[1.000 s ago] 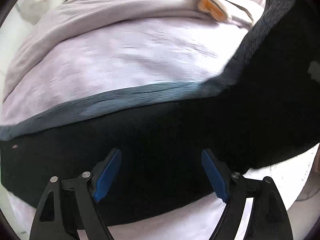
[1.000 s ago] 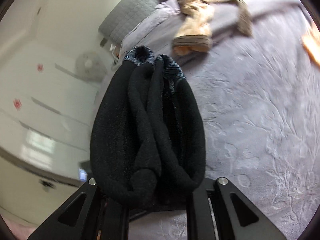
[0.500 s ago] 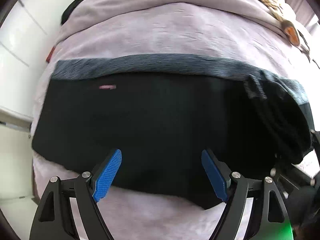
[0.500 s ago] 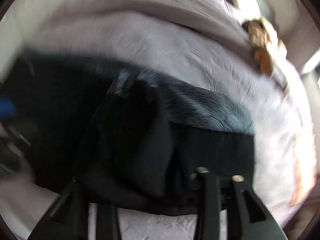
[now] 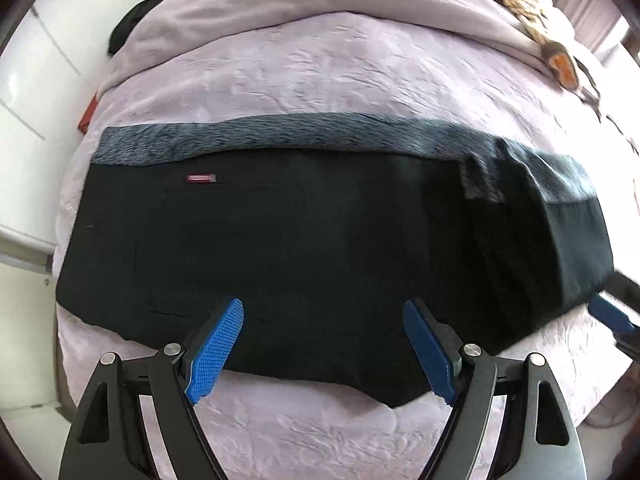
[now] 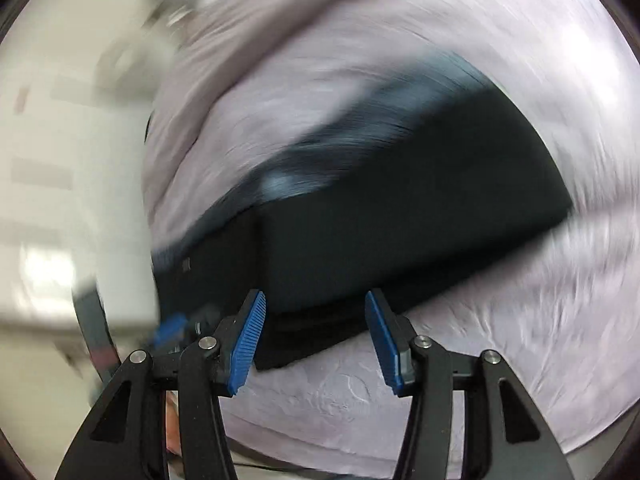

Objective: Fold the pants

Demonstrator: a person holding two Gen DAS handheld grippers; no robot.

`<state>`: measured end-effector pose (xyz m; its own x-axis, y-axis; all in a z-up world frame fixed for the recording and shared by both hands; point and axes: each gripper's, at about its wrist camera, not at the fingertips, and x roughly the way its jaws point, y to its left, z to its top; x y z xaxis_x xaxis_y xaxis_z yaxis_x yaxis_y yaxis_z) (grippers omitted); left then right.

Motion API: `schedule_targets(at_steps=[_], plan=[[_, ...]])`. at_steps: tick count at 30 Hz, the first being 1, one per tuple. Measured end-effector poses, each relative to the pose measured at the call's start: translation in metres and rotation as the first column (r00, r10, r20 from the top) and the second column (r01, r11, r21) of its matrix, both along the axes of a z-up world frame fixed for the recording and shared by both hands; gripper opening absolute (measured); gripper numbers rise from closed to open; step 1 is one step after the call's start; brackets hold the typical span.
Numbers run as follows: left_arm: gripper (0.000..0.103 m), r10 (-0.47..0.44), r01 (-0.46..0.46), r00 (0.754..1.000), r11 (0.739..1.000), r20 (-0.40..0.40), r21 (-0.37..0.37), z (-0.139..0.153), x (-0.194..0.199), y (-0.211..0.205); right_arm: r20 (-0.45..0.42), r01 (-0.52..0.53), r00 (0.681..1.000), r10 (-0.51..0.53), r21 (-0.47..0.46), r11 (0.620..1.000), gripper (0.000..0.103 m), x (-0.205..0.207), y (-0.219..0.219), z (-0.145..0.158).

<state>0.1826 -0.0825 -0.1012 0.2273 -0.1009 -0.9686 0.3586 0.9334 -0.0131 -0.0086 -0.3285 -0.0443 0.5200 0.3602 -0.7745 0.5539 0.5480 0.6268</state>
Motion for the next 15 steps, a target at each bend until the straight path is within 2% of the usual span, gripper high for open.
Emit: schedule_targets(at_steps=[3,5,6,7,8,10,12,15], plan=[[0.083,-0.020,0.020,1.000,1.000,-0.002,0.015,0.001,-0.008,-0.008,0.006,0.089,0.996,-0.090,0.114,0.989,0.056,-0.002,-0.025,-0.024],[0.083,-0.021,0.021,1.000,1.000,-0.006,0.022,0.001,-0.009,-0.010,-0.024,0.142,0.990,-0.140,0.185,0.972,0.056,-0.003,-0.031,-0.039],[0.083,-0.019,0.019,1.000,1.000,-0.006,0.022,0.001,-0.010,-0.009,-0.024,0.167,0.986,-0.166,0.220,0.961,0.049,-0.006,-0.030,-0.044],[0.083,-0.018,0.018,1.000,0.999,-0.007,0.027,0.001,-0.010,-0.009,-0.019,0.189,0.981,-0.191,0.258,0.947,0.036,-0.006,-0.034,-0.050],[0.083,-0.017,0.017,1.000,0.999,-0.008,0.033,0.001,-0.011,-0.009,-0.006,0.201,0.978,-0.208,0.293,0.935,0.005,-0.009,-0.038,-0.056],[0.083,-0.014,0.014,1.000,0.999,-0.002,0.036,0.004,-0.011,-0.007,0.012,0.201,0.976,-0.216,0.315,0.928,0.005,-0.005,-0.042,-0.060],[0.083,-0.014,0.014,1.000,0.999,0.009,0.039,0.006,-0.012,-0.006,0.056,0.143,0.985,-0.165,0.279,0.949,0.004,-0.001,-0.037,-0.048],[0.083,-0.009,0.009,1.000,0.997,0.000,0.071,0.000,-0.011,-0.009,0.029,0.060,0.997,-0.068,0.219,0.974,0.004,0.002,-0.024,-0.050]])
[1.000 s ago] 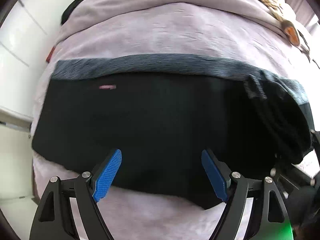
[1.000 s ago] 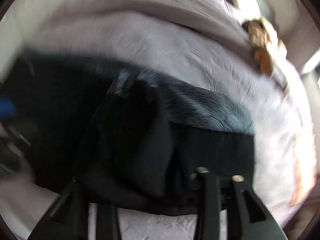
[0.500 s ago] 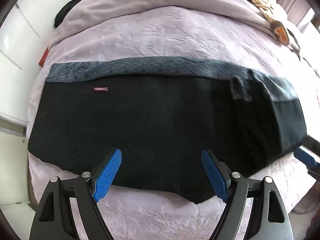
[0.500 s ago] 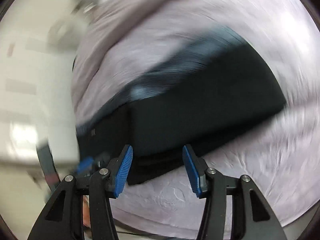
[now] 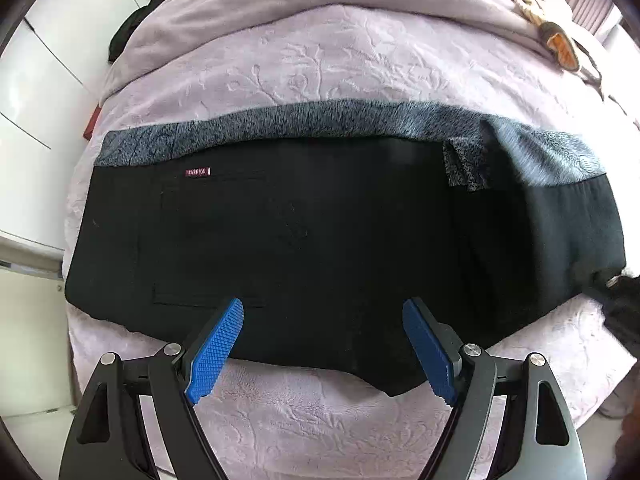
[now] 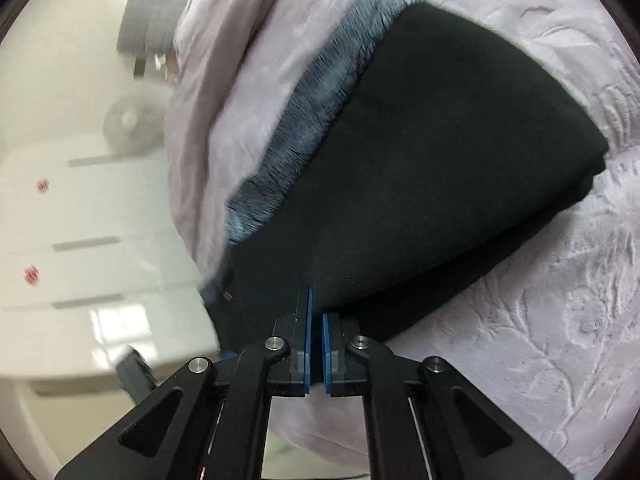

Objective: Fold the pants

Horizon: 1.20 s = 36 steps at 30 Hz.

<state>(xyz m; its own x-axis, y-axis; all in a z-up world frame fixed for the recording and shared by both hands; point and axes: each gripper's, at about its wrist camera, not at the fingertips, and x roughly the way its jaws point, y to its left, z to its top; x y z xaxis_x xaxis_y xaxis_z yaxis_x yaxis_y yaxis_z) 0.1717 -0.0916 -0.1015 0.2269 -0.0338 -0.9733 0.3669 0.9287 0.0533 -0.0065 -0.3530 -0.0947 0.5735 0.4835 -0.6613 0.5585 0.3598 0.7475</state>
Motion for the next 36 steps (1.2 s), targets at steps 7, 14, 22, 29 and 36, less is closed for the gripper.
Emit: schedule_targets(at_steps=[7,14,22,29,36], plan=[[0.083,-0.037,0.038,0.999,0.999,0.028,-0.037,0.024,-0.002,-0.032,-0.076,-0.075,0.994,0.076,0.016,0.997,0.012,0.007,0.001,-0.026],[0.083,-0.115,0.122,0.991,0.985,0.064,-0.121,0.049,0.004,-0.099,0.000,-0.274,0.960,0.281,-0.222,0.936,0.030,-0.002,-0.019,0.061],[0.083,-0.158,0.160,0.987,0.985,0.035,-0.065,0.009,0.012,-0.166,-0.130,-0.201,0.978,0.161,-0.421,0.885,0.030,0.051,-0.121,0.043],[0.083,-0.067,0.067,0.998,0.997,-0.001,-0.044,-0.011,0.026,-0.149,-0.028,-0.158,0.987,0.157,-0.066,0.985,0.029,0.074,-0.175,-0.024],[0.098,-0.046,0.046,0.999,0.999,-0.023,-0.021,-0.037,0.021,-0.137,-0.162,-0.317,0.946,0.279,-0.312,0.896,0.052,0.093,-0.145,-0.018]])
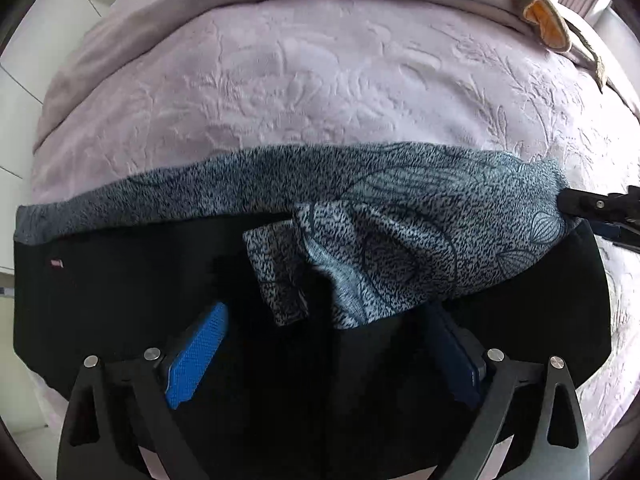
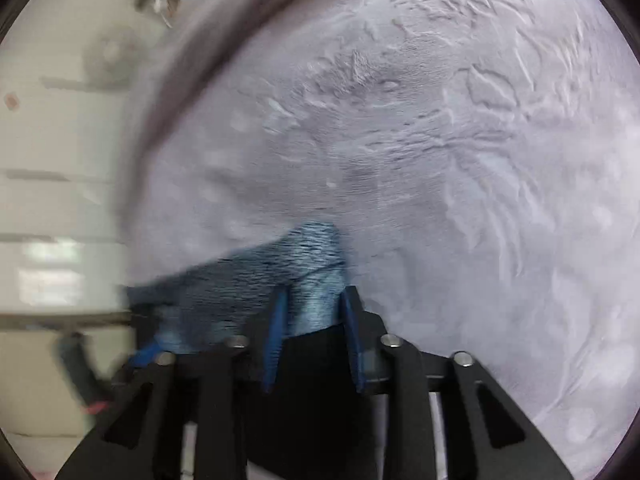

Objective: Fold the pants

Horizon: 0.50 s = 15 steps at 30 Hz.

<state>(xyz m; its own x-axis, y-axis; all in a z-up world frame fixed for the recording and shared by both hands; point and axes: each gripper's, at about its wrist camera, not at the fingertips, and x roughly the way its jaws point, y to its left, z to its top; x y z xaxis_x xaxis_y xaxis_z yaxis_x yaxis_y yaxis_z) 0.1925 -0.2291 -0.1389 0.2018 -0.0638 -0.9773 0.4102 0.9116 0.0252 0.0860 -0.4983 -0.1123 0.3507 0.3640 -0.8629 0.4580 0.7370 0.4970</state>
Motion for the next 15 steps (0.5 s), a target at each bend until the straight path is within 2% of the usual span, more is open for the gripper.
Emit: schedule_targets(at_steps=[2,6,8,11,15], plan=[[0.098,0.002,-0.002,1.000,1.000,-0.006,0.008,0.006,-0.001,0.003,-0.019,-0.026,1.000,0.024,-0.101,0.995,0.053,0.008,0.013,0.005],[0.098,-0.016,0.015,1.000,0.998,0.018,0.062,0.024,-0.009,0.011,-0.011,-0.040,0.999,0.038,-0.175,0.984,0.056,0.003,0.034,0.033],[0.098,-0.006,0.005,1.000,0.998,0.011,0.065,0.032,-0.014,0.019,-0.007,-0.049,0.999,0.048,-0.191,0.980,0.056,-0.006,0.041,0.044],[0.098,0.027,-0.027,1.000,0.998,-0.001,0.062,0.048,-0.028,0.037,-0.014,-0.053,0.999,0.052,-0.184,0.981,0.071,-0.032,0.051,0.058],[0.098,0.092,-0.091,0.996,0.993,-0.011,0.070,0.069,-0.054,0.061,-0.030,-0.074,0.997,0.071,-0.145,0.987,0.072,-0.074,0.063,0.075]])
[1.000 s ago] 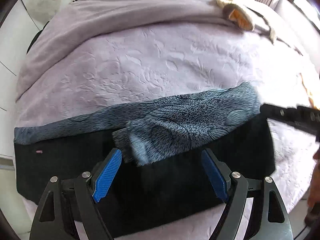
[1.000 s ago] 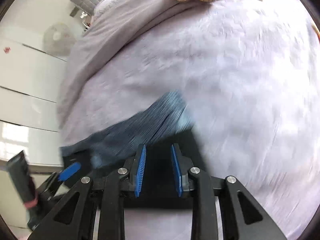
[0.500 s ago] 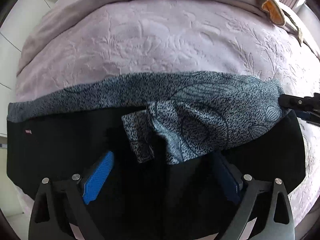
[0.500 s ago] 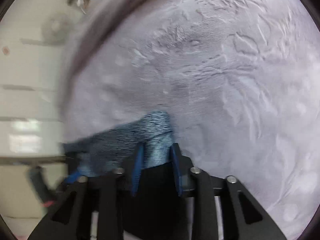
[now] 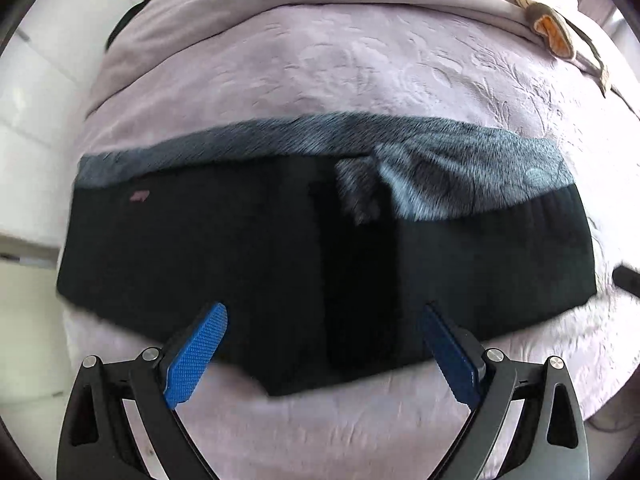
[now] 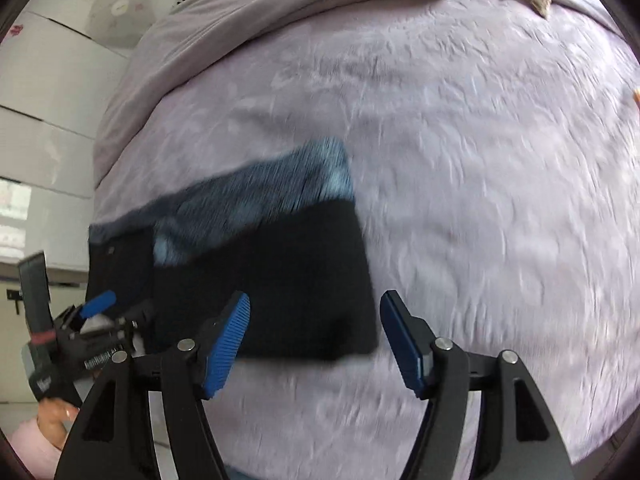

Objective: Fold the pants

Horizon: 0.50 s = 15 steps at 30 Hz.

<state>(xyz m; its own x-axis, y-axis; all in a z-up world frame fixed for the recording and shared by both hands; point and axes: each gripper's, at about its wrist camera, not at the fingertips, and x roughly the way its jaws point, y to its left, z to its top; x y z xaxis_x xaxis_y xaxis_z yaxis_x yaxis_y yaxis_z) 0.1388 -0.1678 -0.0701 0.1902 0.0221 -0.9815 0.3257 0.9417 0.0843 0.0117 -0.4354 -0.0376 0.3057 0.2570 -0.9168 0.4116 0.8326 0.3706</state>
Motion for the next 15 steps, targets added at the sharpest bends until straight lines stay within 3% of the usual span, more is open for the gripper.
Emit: schedule_targets(at_steps=[5,10,15], plan=[[0.098,0.116,-0.118,0.992,0.992,-0.043,-0.047,0.010,-0.034,0.024,-0.016,-0.021,1.000,0.021,-0.001,1.000,0.072,-0.033,0.019,0.011],[0.098,0.251,-0.253,0.967,0.965,-0.035,-0.068,0.018,-0.069,0.048,-0.022,-0.070,0.997,0.071,0.041,0.997,0.072,-0.045,0.035,0.007],[0.098,0.335,-0.337,0.941,0.937,-0.042,-0.096,0.022,-0.072,0.088,-0.028,-0.154,0.988,0.154,-0.005,0.988,0.072,-0.044,0.055,0.016]])
